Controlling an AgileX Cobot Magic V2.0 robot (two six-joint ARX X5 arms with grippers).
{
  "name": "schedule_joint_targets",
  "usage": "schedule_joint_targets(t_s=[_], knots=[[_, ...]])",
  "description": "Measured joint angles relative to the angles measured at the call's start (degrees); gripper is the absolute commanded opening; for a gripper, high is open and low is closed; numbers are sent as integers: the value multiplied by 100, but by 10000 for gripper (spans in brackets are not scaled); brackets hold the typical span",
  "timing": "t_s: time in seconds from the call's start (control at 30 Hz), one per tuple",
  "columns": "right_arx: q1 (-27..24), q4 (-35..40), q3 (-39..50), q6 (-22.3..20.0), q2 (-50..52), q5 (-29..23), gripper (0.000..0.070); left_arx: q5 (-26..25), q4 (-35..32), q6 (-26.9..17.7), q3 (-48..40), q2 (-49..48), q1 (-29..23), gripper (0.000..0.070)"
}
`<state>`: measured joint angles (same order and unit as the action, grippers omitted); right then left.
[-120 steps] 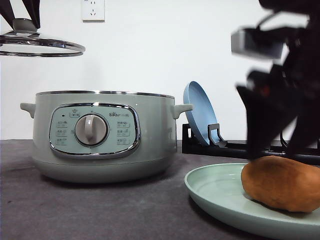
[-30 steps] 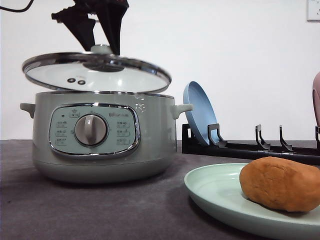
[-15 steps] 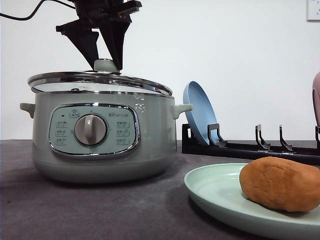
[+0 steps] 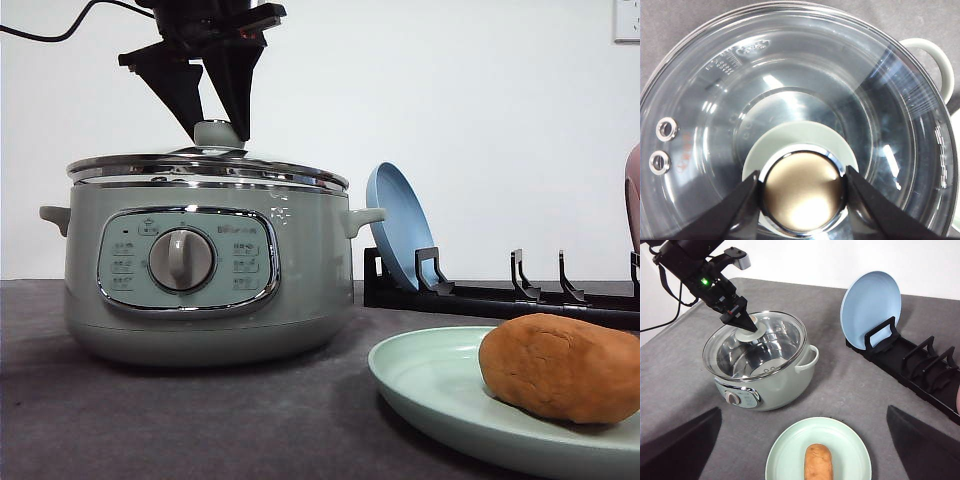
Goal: Transfer potato from steamer to green plate
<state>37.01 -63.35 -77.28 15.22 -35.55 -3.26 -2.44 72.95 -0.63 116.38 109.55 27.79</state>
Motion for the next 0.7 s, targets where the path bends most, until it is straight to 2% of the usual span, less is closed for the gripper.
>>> schedule_joint_targets(t_s=[0.7], knots=[[0,1,0,-37,0,-147,669,17,-218,-189,0,97,-2,0]])
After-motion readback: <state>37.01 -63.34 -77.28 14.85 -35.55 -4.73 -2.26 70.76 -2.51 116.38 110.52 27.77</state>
